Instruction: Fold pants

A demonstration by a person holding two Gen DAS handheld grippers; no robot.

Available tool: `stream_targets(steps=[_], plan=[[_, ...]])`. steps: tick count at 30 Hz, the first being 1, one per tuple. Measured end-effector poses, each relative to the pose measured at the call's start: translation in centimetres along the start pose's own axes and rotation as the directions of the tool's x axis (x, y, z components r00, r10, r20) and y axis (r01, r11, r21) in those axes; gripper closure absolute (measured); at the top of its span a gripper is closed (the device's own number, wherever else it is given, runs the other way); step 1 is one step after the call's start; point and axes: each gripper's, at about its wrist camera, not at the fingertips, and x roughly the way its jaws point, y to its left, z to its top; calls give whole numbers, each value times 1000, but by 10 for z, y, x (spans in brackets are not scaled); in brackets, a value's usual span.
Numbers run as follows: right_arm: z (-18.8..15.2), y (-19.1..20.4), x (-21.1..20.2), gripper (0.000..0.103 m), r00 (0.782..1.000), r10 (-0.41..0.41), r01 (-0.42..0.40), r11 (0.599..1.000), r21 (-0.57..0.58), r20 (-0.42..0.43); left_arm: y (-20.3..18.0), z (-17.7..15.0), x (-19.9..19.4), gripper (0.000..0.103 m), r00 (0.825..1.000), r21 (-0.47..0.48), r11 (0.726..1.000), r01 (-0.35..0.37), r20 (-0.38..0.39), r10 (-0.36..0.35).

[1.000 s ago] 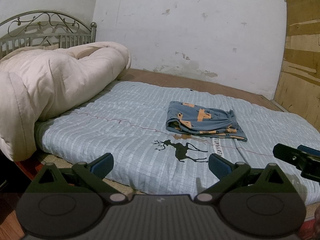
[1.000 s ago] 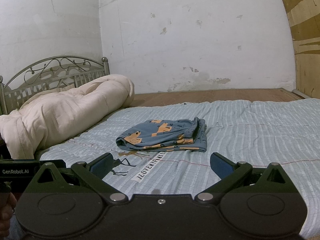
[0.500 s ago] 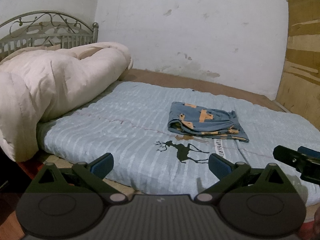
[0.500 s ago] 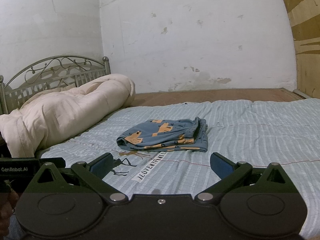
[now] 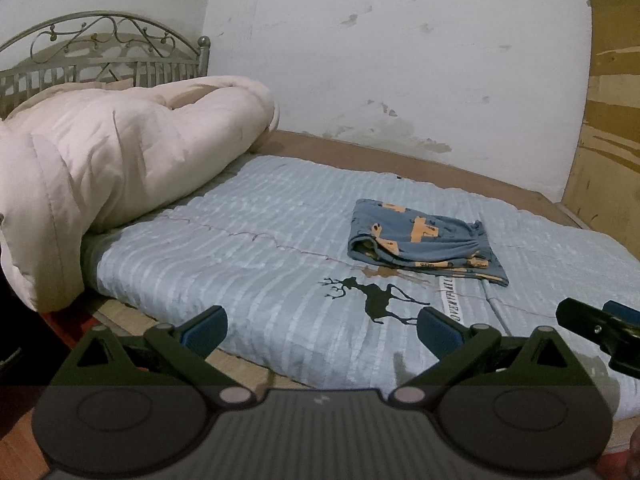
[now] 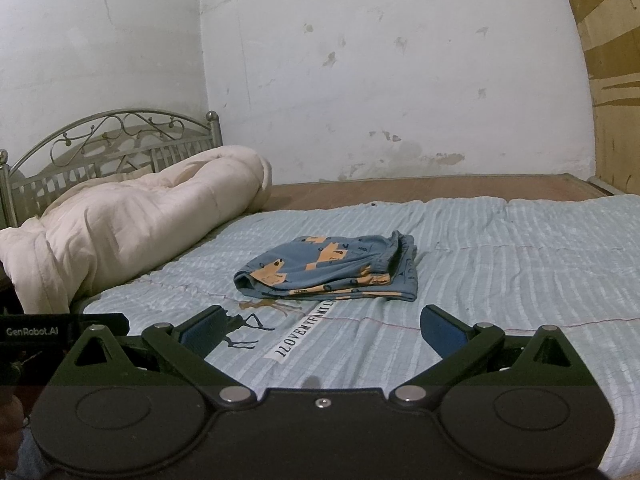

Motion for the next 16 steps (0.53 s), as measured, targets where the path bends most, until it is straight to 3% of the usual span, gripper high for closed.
stream_targets(steps=[16], plan=[[-1,0,1,1,1000,1,-1,1000,0,-3,0,-2,0,1,1000,5,1000,0,1,0]])
